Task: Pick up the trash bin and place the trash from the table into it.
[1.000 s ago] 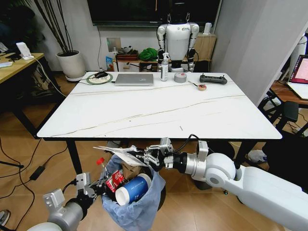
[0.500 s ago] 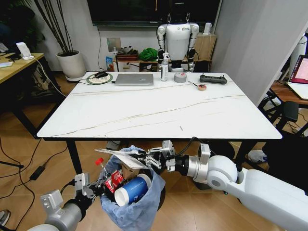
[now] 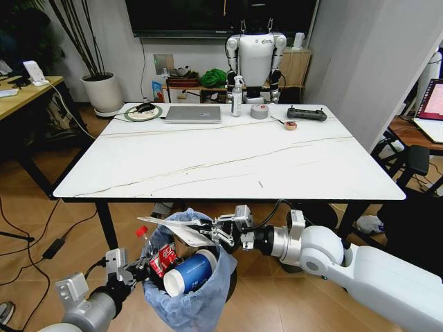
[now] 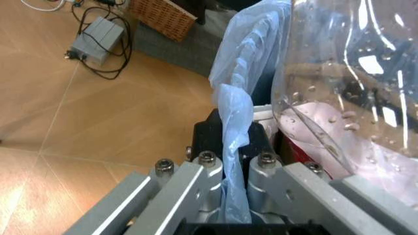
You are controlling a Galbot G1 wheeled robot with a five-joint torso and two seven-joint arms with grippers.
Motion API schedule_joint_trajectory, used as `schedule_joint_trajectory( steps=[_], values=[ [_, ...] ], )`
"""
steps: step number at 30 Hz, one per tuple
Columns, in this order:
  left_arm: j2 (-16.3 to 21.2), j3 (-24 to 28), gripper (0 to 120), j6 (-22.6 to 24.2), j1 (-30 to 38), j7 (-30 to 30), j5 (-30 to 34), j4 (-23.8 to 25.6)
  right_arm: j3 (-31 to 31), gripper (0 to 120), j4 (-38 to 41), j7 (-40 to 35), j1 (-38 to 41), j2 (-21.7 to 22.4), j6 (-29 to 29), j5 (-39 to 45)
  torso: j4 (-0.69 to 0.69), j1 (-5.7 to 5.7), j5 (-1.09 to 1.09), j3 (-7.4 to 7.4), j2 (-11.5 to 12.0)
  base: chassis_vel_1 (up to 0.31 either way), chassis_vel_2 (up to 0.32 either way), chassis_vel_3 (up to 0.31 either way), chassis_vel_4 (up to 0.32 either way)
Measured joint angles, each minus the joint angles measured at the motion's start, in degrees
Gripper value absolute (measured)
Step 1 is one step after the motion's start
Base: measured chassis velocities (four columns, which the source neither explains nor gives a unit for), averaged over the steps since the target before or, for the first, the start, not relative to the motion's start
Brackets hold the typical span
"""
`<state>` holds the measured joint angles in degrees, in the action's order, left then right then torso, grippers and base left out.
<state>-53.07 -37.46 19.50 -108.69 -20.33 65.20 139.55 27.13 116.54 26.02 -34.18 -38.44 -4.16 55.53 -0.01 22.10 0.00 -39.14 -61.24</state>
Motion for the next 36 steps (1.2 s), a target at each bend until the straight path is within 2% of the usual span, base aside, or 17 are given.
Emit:
schedule_joint_trajectory(
  steps=[3,8,13,15,19,20,21,22,25,32,36],
  values=[
    [-0.01,-0.06,0,0.01,-0.03,-0.01,0.00,0.05,0.15,0,0.02,0.11,-0.08,-0.09,-0.04,-0.15,0.00,0.00,0.00,0.00,0.00,0.000,0.000,0.000,0.000],
    [-0.10,-0.17,0,0.01,-0.05,-0.03,0.04,0.16,0.70,11,-0.01,0.42,-0.17,-0.38,-0.11,-0.47,0.00,0.00,0.00,0.00,0.00,0.000,0.000,0.000,0.000],
    [-0.15,-0.22,0,0.02,0.01,-0.06,0.15,0.17,1.05,33,-0.26,0.86,-0.19,-0.44,-0.16,-0.62,0.00,0.00,0.00,0.01,0.00,0.000,0.000,0.000,0.000],
    [-0.15,-0.24,0,0.01,0.03,-0.06,0.17,0.16,1.09,36,-0.30,0.91,-0.19,-0.43,-0.18,-0.64,0.00,0.00,0.00,0.01,0.00,0.000,0.000,0.000,0.000],
    [-0.10,-0.33,0,0.02,0.18,-0.12,0.36,0.17,1.21,54,-0.75,1.67,-0.12,-0.26,-0.48,-0.88,0.00,0.00,0.00,0.01,0.00,0.000,0.000,0.000,0.000],
    [-0.10,-0.33,0,0.01,0.22,-0.13,0.40,0.16,1.21,56,-0.82,1.77,-0.12,-0.22,-0.55,-0.91,0.00,0.00,0.00,0.01,0.00,0.000,0.000,0.000,0.000],
    [-0.10,-0.34,0,0.00,0.33,-0.16,0.50,0.16,1.21,63,-1.06,2.10,-0.15,-0.05,-0.76,-1.07,0.00,0.00,0.00,0.01,0.00,0.000,0.000,0.000,0.000],
    [-0.10,-0.34,0,0.00,0.33,-0.16,0.50,0.16,1.21,63,-1.06,2.10,-0.15,-0.05,-0.76,-1.07,0.00,0.00,0.00,0.01,0.00,0.000,0.000,0.000,0.000],
    [-0.15,-0.37,0,-0.01,0.55,-0.54,1.15,0.14,1.22,74,-1.45,2.76,-0.39,0.34,-1.06,-1.39,0.00,0.00,0.00,0.00,0.00,0.000,0.000,0.000,0.000],
    [-0.05,-0.43,0,-0.02,0.83,-0.67,1.45,-0.09,1.10,82,-1.61,3.59,-0.65,1.54,-1.46,-1.58,0.00,0.00,0.00,0.00,0.00,0.000,0.000,0.000,0.000],
    [-0.15,-0.25,0,-0.04,0.92,-0.68,1.44,-0.18,0.74,82,-1.21,4.03,-0.75,2.89,-1.79,-1.57,0.00,0.00,0.00,0.00,0.00,0.000,0.000,0.000,0.000]
  ],
)
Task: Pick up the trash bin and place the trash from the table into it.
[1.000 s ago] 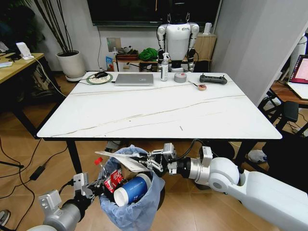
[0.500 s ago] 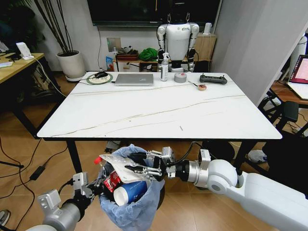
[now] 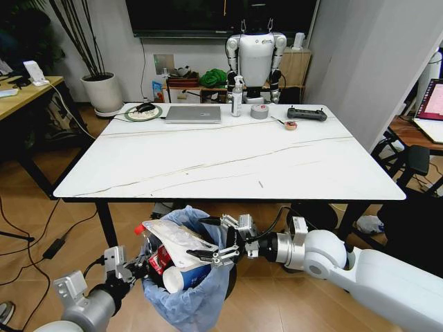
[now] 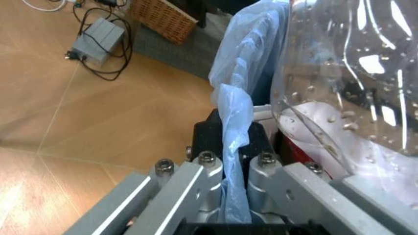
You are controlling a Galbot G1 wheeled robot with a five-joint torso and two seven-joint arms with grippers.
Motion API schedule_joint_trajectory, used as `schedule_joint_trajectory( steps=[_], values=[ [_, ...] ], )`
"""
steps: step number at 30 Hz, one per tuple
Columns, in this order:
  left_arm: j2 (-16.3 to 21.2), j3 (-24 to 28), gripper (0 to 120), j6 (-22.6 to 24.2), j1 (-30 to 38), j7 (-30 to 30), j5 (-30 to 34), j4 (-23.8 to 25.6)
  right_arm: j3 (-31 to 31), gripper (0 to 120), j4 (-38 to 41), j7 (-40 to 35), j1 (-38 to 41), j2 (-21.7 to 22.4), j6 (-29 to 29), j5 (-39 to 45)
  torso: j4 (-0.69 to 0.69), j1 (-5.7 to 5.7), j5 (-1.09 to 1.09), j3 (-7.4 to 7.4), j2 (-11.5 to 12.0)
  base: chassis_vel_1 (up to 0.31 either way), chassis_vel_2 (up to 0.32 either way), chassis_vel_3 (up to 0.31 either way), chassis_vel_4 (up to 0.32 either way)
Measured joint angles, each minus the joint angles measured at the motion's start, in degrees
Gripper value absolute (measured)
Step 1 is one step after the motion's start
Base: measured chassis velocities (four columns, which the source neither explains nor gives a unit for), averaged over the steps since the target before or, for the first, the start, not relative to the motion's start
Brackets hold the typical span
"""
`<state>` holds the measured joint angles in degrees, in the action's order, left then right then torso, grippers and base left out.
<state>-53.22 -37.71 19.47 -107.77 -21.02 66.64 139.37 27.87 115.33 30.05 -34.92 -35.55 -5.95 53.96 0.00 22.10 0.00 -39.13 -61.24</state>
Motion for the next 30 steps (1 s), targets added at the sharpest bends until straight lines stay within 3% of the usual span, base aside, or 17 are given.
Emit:
schedule_joint_trajectory(
  steps=[18,21,30],
  values=[
    [-0.35,0.20,0,-0.02,-0.45,0.00,-0.54,-0.06,-3.30,91,3.62,1.21,-1.83,6.39,-1.18,0.46,0.00,0.00,0.00,0.00,0.00,0.000,0.000,0.000,0.000],
    [-0.27,0.01,0,-0.02,-1.06,-0.01,-0.98,-0.05,-6.38,99,3.91,2.11,-3.92,10.17,-2.68,0.52,0.00,0.00,-0.01,0.00,0.00,0.000,0.000,0.000,0.000],
    [-0.13,-2.21,0,-0.09,-3.17,-0.11,-2.04,0.60,-11.61,100,1.03,-2.92,-5.43,16.39,-7.63,2.22,0.00,0.00,-0.02,0.00,0.00,0.000,0.000,0.000,0.000]
  ],
)
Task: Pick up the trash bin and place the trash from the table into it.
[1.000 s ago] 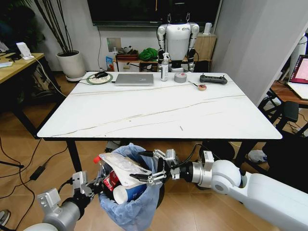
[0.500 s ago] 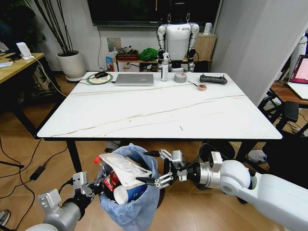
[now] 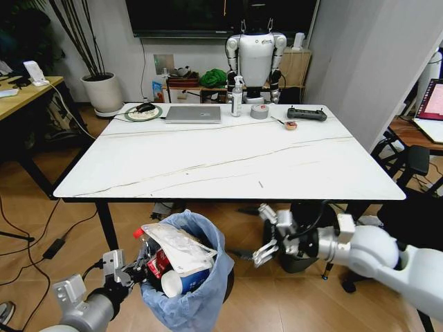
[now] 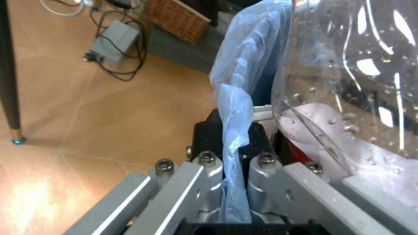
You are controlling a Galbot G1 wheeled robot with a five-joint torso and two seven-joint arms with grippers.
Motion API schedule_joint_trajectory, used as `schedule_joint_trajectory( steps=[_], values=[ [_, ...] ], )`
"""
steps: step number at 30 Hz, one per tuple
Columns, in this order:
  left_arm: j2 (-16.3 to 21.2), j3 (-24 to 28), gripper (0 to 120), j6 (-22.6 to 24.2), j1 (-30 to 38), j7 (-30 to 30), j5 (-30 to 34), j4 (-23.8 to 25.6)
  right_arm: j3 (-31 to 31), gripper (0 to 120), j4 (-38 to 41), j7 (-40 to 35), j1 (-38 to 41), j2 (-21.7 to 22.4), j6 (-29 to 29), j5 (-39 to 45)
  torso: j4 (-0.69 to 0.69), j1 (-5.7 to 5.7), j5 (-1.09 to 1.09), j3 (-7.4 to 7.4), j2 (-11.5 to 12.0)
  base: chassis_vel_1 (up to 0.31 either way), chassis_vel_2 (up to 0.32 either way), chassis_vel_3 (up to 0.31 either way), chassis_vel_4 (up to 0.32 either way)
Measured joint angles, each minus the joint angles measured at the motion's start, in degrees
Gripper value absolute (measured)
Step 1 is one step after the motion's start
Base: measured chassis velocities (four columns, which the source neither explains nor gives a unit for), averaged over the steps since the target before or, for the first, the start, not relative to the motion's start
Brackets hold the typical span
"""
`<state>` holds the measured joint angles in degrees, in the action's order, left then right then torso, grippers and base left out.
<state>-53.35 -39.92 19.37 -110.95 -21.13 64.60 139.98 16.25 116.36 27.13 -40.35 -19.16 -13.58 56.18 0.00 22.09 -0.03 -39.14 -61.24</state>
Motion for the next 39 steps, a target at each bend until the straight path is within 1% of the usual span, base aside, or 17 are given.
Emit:
schedule_joint_trajectory(
  steps=[1,3,6,7,9,12,14,18,19,22,29,36,39],
  values=[
    [0.02,-0.64,0,-0.04,-0.59,0.04,-0.20,0.26,-1.63,100,-0.67,-2.03,-0.32,1.00,-0.29,1.02,0.01,0.00,0.01,0.00,0.00,0.000,0.000,0.000,0.000],
    [0.04,-0.82,0,-0.05,-0.74,0.08,-0.25,0.30,-2.16,100,-0.84,-2.42,-0.51,1.22,-0.30,1.27,0.01,0.00,0.01,0.00,0.00,0.000,0.000,0.000,0.000],
    [0.33,-2.07,0,-0.18,-1.41,0.29,-0.61,0.32,-6.38,100,-1.67,-4.76,-2.61,2.73,-0.32,3.31,0.02,0.00,0.00,0.00,0.00,0.000,0.000,0.000,0.000],
    [0.68,-2.44,0,-0.20,-1.48,0.35,-0.53,0.31,-9.21,100,-2.16,-6.37,-4.73,3.86,0.15,4.09,0.01,0.00,0.02,0.00,0.00,0.000,0.000,0.000,0.000],
    [1.11,-2.71,0,-0.24,-1.10,0.37,-0.19,0.04,-11.13,100,-3.55,-8.06,-6.30,5.28,0.72,4.24,0.00,0.00,0.03,0.00,0.00,0.000,0.000,0.000,0.000],
    [1.60,-2.74,0,-0.27,-0.37,0.31,0.51,-0.51,-11.60,100,-5.59,-9.58,-6.94,6.07,0.71,4.17,-0.01,0.00,0.03,0.00,0.00,0.000,0.000,0.000,0.000],
    [2.14,-2.63,0,-0.30,0.50,0.28,1.14,-1.47,-11.76,100,-8.29,-10.22,-7.00,6.15,0.73,2.91,0.00,0.00,0.01,0.00,0.00,0.000,0.000,0.000,0.000],
    [3.24,-2.43,0,-0.46,2.23,0.24,2.52,-4.06,-11.23,100,-15.58,-9.16,-6.41,5.59,0.42,1.52,-0.01,0.00,0.01,-0.01,0.00,0.000,0.000,0.000,0.000],
    [3.24,-2.43,0,-0.46,2.23,0.24,2.52,-4.06,-11.23,100,-15.58,-9.16,-6.41,5.59,0.42,1.52,-0.01,0.00,0.01,-0.01,0.00,0.000,0.000,0.000,0.000],
    [3.34,-1.86,0,-0.72,3.03,0.29,2.77,-5.46,-11.55,100,-18.73,-9.13,-6.62,4.82,0.40,2.17,-0.01,0.01,0.01,-0.01,0.00,0.000,0.000,0.000,0.000],
    [3.82,-1.39,0,-0.87,3.71,0.37,3.11,-6.47,-12.56,100,-20.92,-8.77,-6.96,3.88,-0.29,3.02,-0.01,0.01,0.03,0.00,0.00,0.000,0.000,0.000,0.000],
    [3.19,-2.38,0,-0.91,2.00,0.37,2.81,-4.53,-13.10,100,-20.44,-8.33,-7.98,3.89,-0.46,3.20,0.01,0.01,0.02,0.00,0.00,0.000,0.000,0.000,0.000],
    [3.28,-2.64,0,-0.92,2.01,0.39,2.68,-4.16,-13.43,100,-21.97,-7.78,-8.16,4.29,-0.86,3.86,0.01,0.00,0.03,0.00,0.00,0.000,0.000,0.000,0.000]
  ],
)
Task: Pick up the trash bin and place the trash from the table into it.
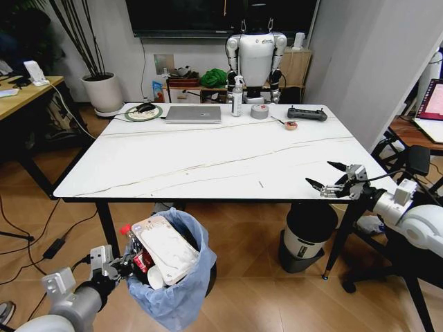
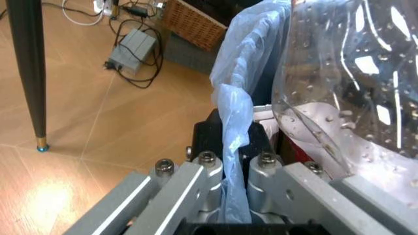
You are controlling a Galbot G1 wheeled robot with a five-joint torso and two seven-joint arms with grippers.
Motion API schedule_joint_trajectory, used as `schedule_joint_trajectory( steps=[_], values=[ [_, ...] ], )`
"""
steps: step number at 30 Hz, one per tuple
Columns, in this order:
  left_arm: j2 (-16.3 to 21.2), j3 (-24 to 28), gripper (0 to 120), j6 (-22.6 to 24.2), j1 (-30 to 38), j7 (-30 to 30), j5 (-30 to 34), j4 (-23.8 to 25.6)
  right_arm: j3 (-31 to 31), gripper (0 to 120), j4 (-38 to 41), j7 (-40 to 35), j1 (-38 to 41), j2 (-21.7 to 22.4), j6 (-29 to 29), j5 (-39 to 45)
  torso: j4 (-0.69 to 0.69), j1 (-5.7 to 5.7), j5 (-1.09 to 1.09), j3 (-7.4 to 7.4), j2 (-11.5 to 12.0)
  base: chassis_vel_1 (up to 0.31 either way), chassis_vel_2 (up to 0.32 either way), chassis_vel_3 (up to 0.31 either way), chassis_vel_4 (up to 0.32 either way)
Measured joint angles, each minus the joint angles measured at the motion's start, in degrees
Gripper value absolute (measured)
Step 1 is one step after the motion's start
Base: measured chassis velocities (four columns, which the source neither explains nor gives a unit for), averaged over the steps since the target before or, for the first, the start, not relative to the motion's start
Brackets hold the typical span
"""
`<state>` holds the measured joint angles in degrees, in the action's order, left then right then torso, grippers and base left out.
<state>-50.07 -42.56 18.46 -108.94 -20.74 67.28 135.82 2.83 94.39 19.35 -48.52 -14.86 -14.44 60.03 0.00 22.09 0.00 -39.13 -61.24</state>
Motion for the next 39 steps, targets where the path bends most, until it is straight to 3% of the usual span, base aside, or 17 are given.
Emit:
schedule_joint_trajectory(
  steps=[7,16,18,23,39],
  values=[
    [-1.13,0.14,0,0.00,-0.40,0.11,-1.26,0.60,-3.50,100,-3.40,2.18,-1.18,1.12,-0.52,3.62,-0.01,0.00,0.01,0.00,0.00,0.000,0.000,0.000,0.000],
    [-2.91,-0.19,0,0.00,-1.96,0.28,-2.75,3.37,-27.48,100,-3.90,2.68,-21.98,0.15,-1.09,3.28,-0.01,0.00,-0.01,0.01,0.00,0.000,0.000,0.000,0.000],
    [-2.90,-0.19,0,0.00,-1.96,0.28,-2.75,3.37,-28.58,100,-4.02,2.68,-23.13,-0.19,-1.08,3.15,-0.01,0.00,0.01,0.00,0.00,0.000,0.000,0.000,0.000],
    [-2.94,-0.49,0,0.00,-2.32,0.27,-2.90,3.79,-42.44,100,-3.27,2.74,-34.45,-5.33,-0.22,2.00,-0.02,0.00,-0.01,0.00,0.00,0.000,0.000,0.000,0.000],
    [-2.94,0.16,0,0.03,-0.13,0.40,-2.77,2.34,-58.54,100,2.17,1.98,-44.00,-20.39,3.95,-2.78,0.00,0.00,-0.01,0.00,0.00,0.000,0.000,0.000,0.000]
  ],
)
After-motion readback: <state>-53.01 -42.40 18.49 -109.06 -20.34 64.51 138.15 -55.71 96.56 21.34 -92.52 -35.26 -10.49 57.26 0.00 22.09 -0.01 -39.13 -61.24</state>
